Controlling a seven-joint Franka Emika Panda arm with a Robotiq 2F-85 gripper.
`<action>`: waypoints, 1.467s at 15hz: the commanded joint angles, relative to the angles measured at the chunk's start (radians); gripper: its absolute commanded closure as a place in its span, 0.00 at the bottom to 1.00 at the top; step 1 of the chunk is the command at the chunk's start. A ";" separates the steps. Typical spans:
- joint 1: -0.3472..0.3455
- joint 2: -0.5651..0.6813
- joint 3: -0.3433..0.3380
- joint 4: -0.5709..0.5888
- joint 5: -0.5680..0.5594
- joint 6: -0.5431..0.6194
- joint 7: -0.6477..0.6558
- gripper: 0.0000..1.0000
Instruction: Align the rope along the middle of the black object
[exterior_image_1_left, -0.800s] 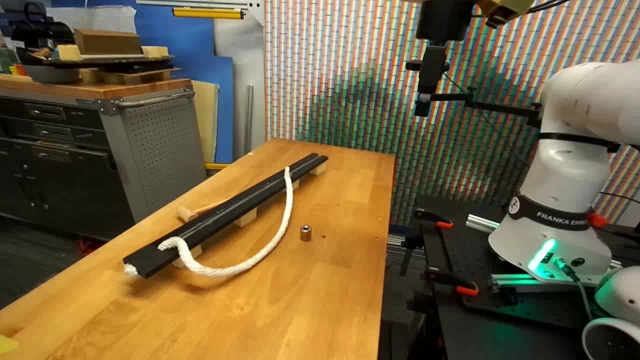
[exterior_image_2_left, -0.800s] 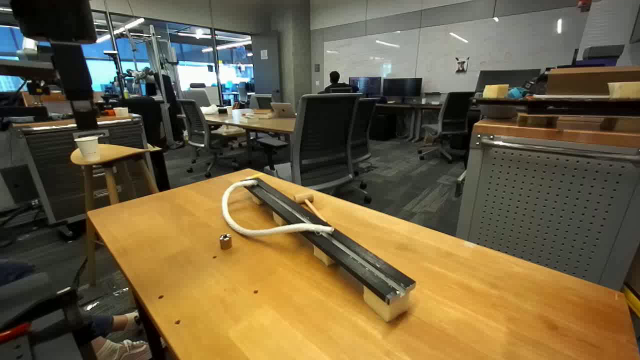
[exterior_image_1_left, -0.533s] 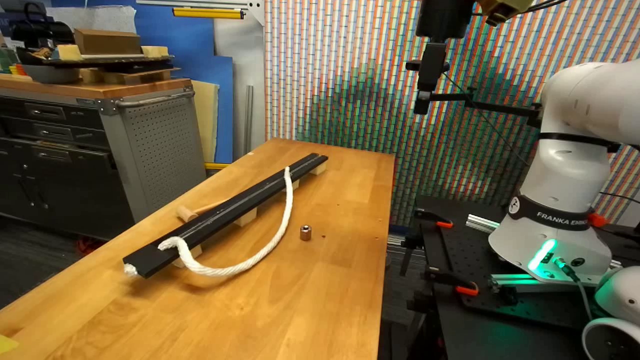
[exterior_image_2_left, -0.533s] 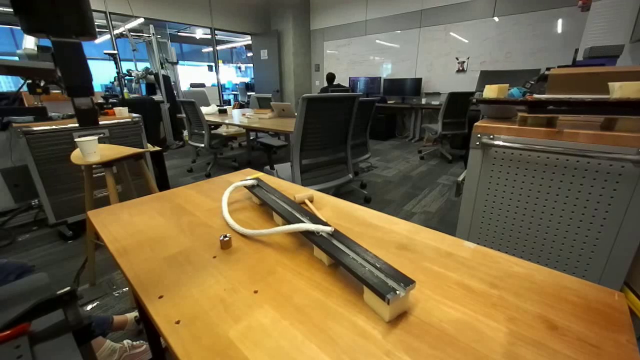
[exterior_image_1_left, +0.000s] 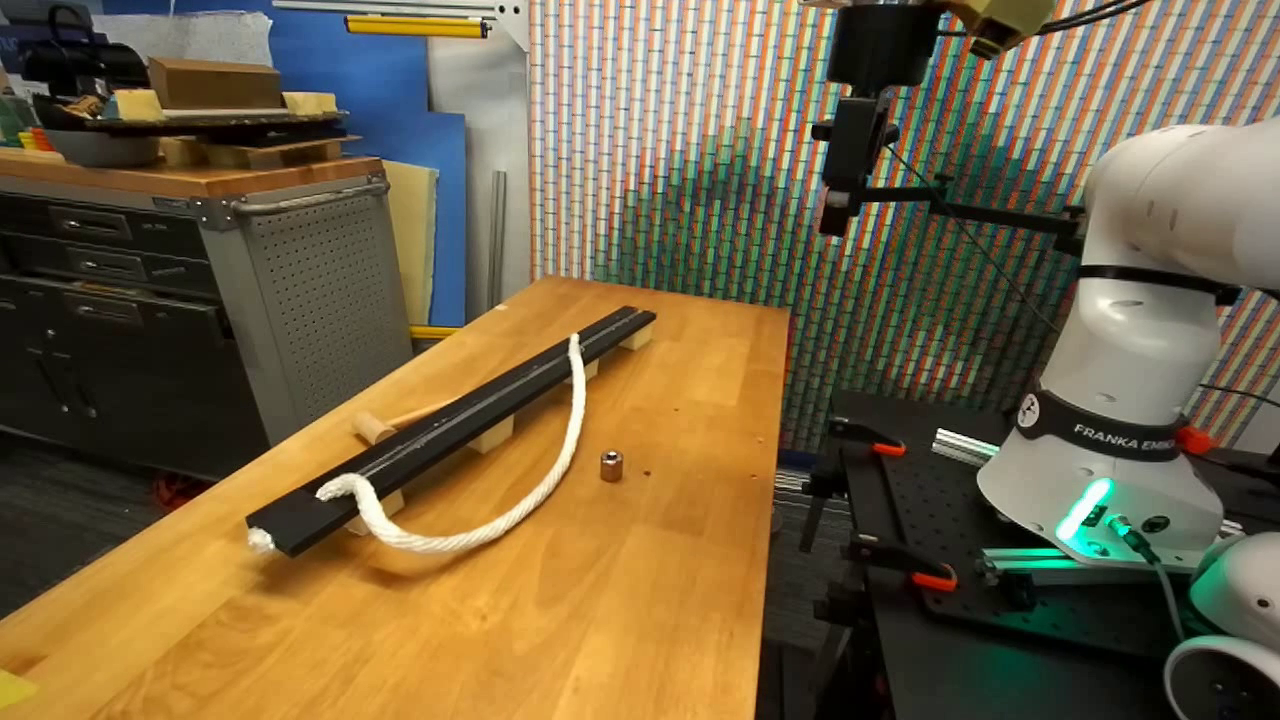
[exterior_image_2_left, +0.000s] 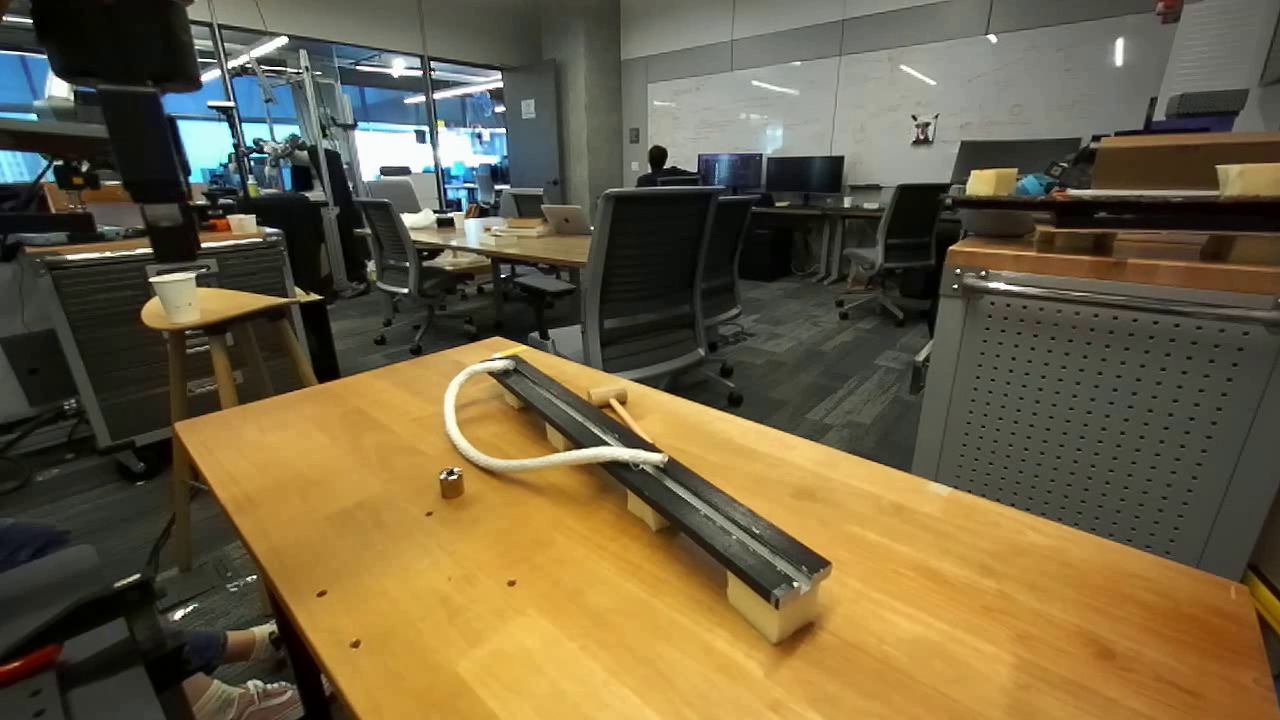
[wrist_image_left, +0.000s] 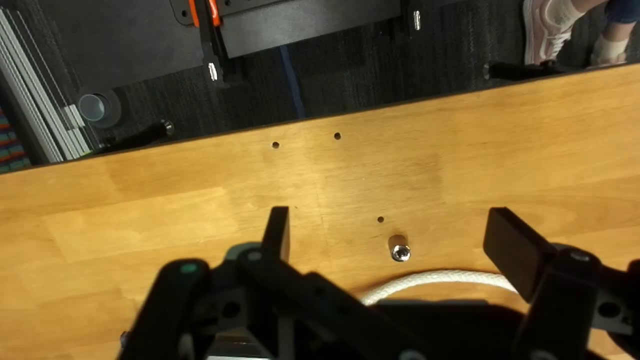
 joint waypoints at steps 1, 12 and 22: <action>-0.063 0.089 0.078 0.030 -0.016 0.064 0.170 0.00; -0.168 0.454 0.147 0.182 -0.181 0.297 0.600 0.00; -0.129 0.775 0.031 0.407 -0.312 0.461 0.718 0.00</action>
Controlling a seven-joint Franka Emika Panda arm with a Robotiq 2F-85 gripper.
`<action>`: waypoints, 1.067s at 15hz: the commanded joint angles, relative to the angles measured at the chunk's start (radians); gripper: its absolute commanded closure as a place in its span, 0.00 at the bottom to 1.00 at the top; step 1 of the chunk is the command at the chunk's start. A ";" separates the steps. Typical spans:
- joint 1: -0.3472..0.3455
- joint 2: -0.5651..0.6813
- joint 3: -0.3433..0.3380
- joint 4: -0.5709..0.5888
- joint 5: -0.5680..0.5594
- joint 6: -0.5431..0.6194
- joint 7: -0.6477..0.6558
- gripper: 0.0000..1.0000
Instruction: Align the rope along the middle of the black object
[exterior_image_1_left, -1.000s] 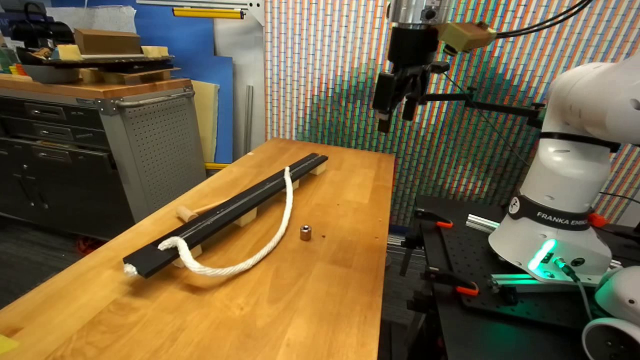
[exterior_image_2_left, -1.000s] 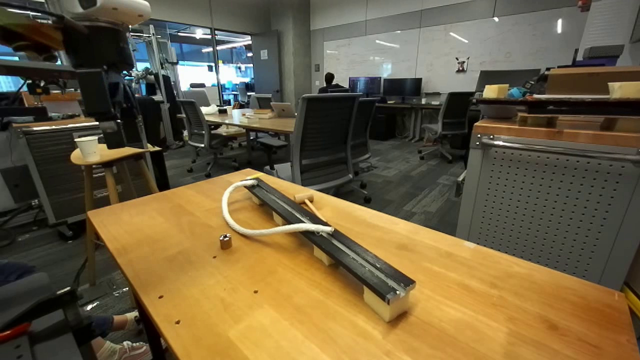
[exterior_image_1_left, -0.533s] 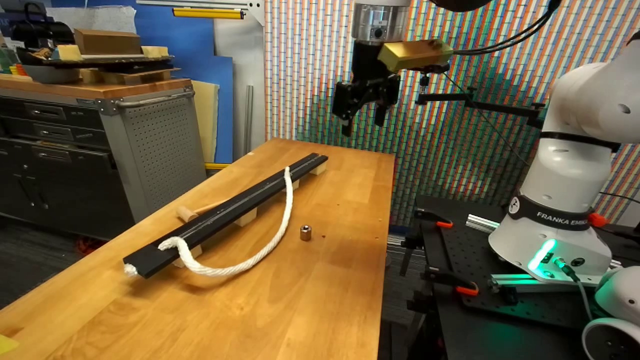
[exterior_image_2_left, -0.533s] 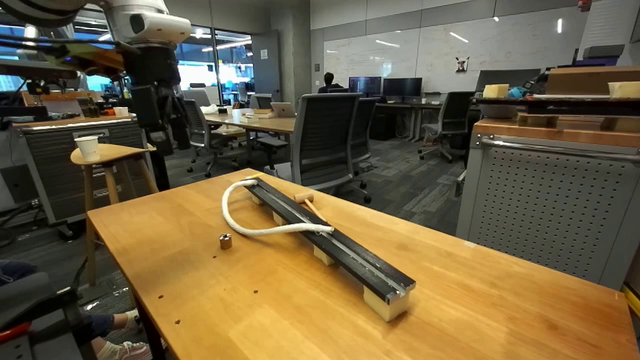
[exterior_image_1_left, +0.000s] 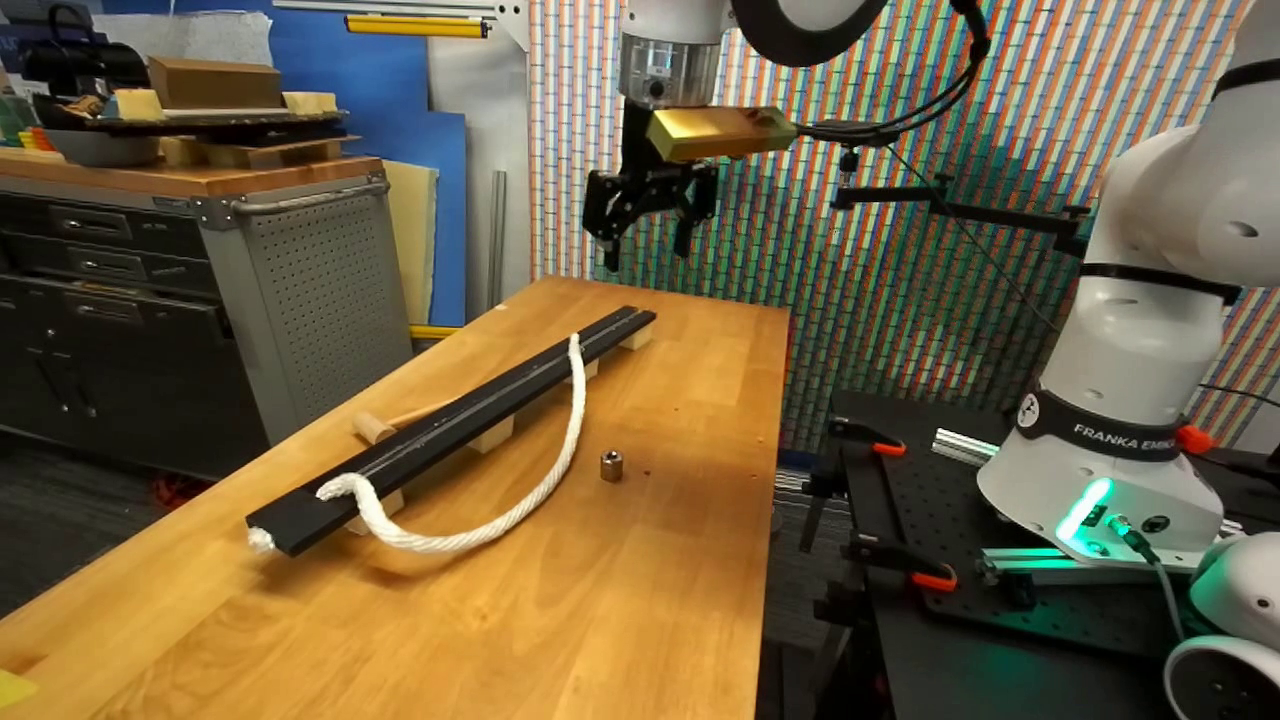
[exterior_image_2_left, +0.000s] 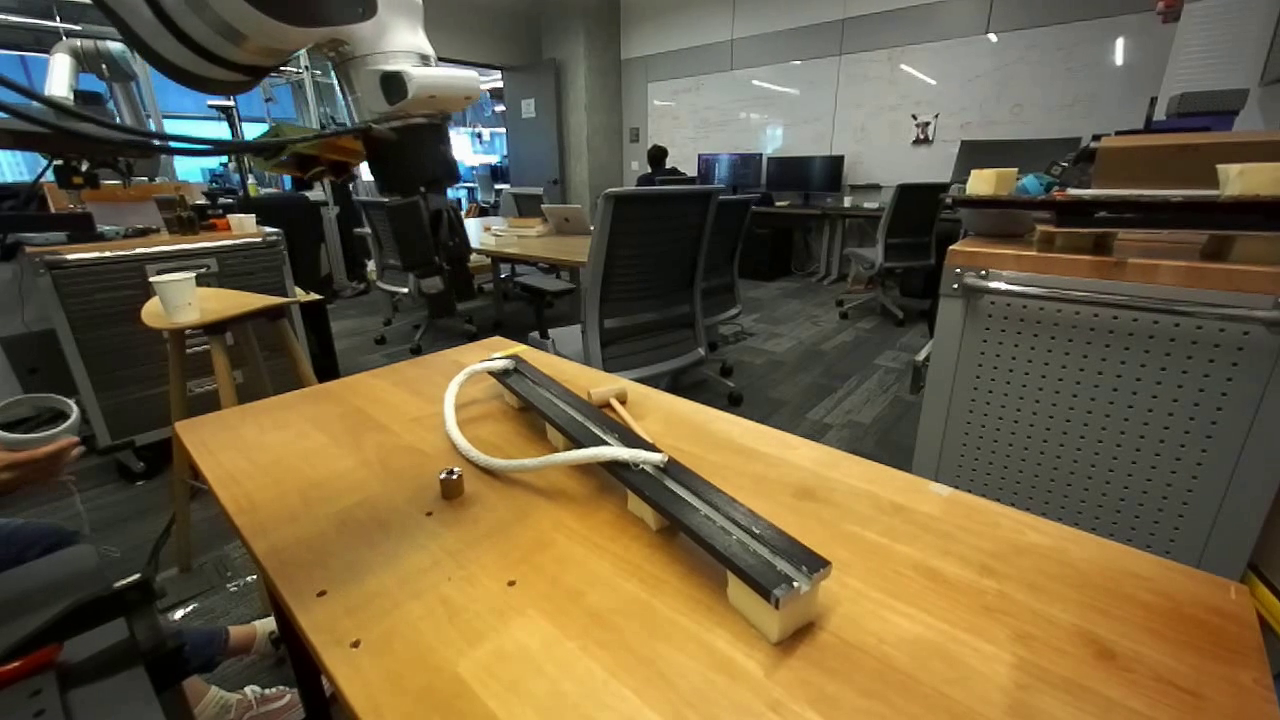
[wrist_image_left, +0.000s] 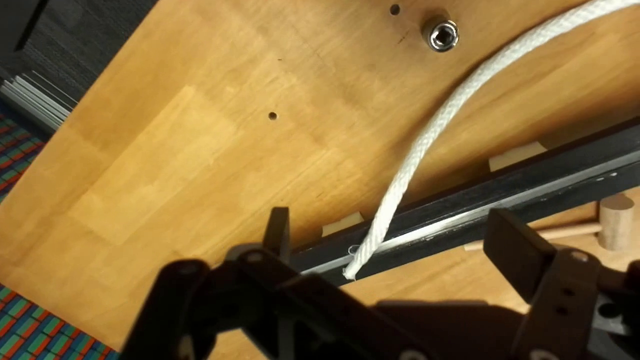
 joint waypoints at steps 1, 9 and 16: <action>0.034 0.152 -0.063 0.126 -0.020 0.051 0.045 0.00; 0.107 0.422 -0.209 0.308 -0.017 0.158 0.032 0.00; 0.154 0.572 -0.330 0.421 0.001 0.168 0.041 0.00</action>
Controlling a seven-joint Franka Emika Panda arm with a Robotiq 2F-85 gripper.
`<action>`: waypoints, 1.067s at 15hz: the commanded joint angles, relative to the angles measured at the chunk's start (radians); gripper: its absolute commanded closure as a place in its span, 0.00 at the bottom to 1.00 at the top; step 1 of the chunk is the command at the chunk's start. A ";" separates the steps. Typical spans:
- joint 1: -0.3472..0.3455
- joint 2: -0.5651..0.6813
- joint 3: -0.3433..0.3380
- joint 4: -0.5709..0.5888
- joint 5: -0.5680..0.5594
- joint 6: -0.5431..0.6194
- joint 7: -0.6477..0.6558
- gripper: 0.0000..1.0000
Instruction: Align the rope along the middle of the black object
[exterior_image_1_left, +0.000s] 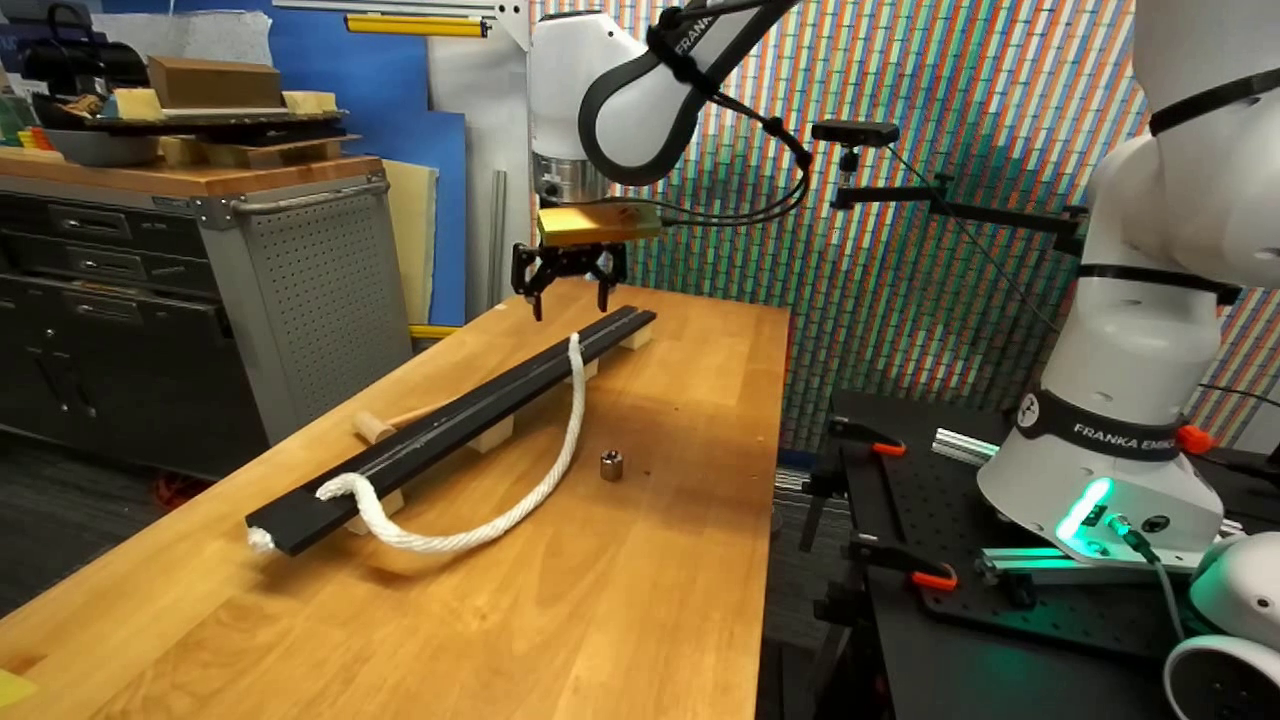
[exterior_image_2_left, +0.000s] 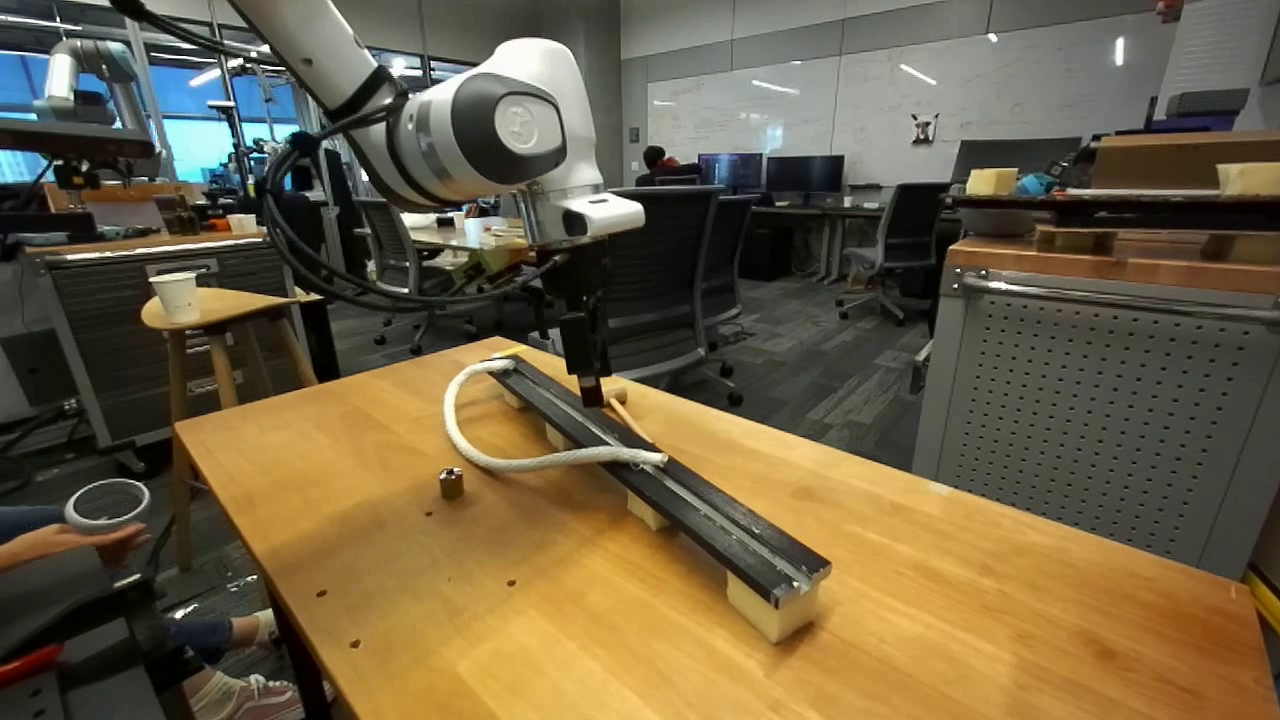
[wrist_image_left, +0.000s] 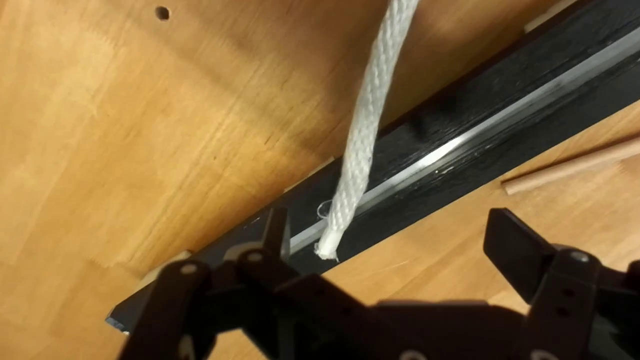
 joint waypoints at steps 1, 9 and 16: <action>0.036 0.079 -0.069 0.080 0.005 0.011 0.017 0.00; 0.046 0.182 -0.109 0.167 0.043 0.007 0.011 0.03; 0.048 0.211 -0.115 0.171 0.064 0.008 0.003 0.60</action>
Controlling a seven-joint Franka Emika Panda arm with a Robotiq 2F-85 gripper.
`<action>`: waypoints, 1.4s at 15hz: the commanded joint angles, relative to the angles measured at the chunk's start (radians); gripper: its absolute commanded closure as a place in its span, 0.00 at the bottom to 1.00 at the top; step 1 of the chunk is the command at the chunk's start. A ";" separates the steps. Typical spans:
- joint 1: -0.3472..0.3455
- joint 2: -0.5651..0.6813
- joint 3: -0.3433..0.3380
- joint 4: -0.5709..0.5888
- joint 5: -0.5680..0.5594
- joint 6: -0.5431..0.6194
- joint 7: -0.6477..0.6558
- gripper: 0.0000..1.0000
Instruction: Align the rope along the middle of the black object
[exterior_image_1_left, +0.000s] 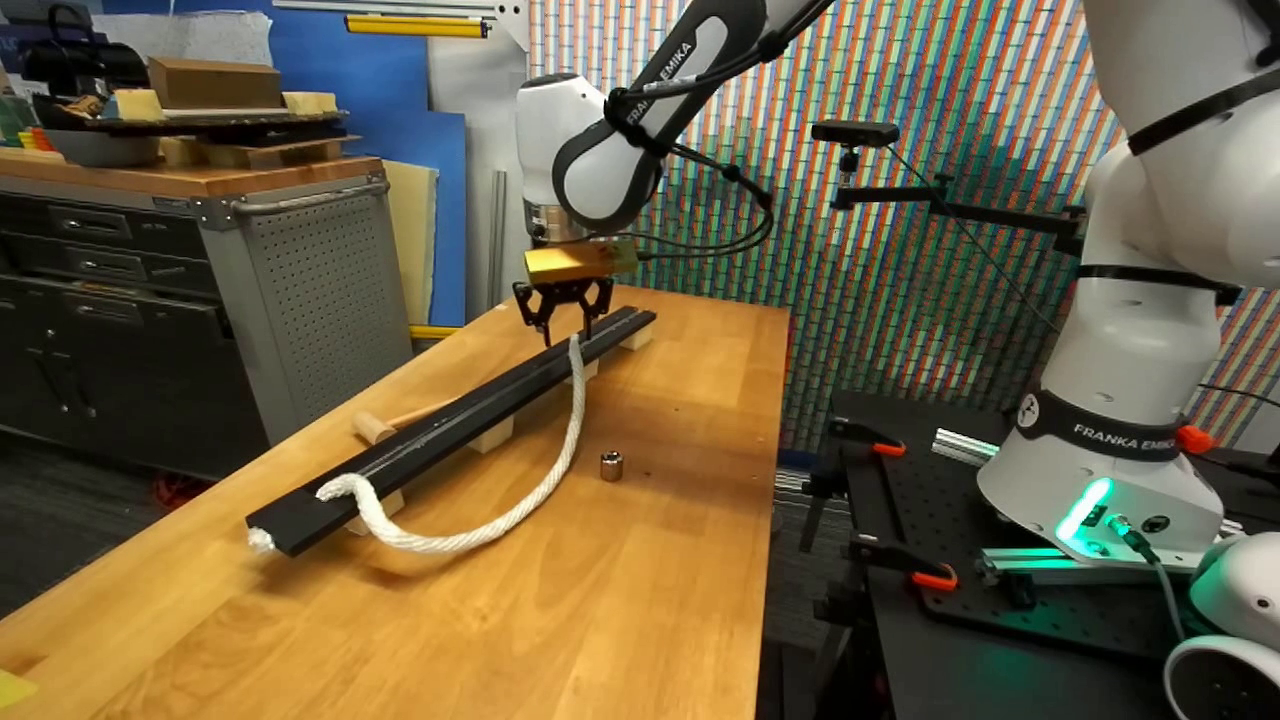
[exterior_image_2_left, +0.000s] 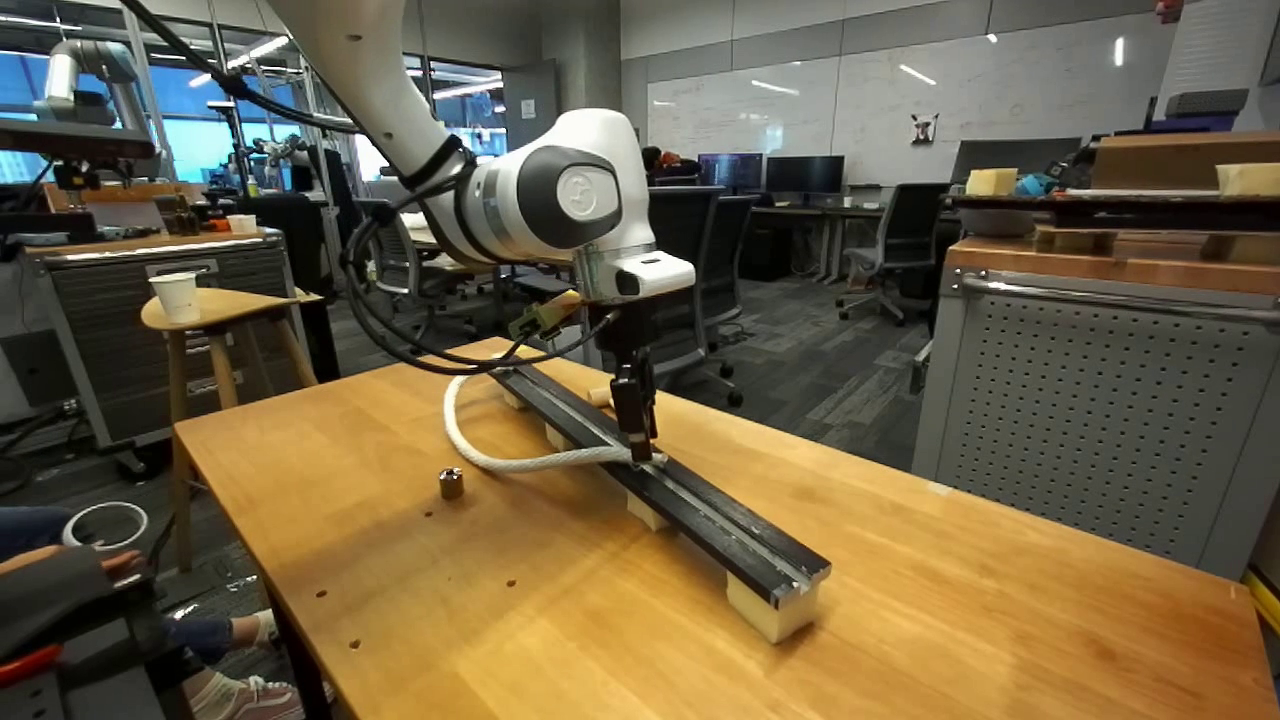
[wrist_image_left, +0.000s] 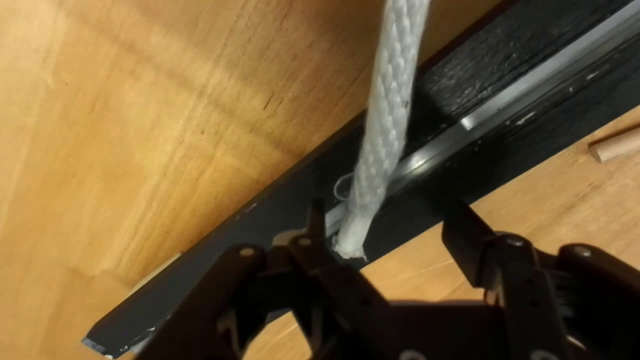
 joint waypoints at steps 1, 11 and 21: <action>0.026 0.019 -0.031 0.021 0.035 -0.001 0.000 0.66; 0.046 -0.002 -0.088 -0.002 0.023 -0.015 0.055 0.97; 0.012 -0.018 -0.194 -0.026 0.040 -0.118 0.276 0.97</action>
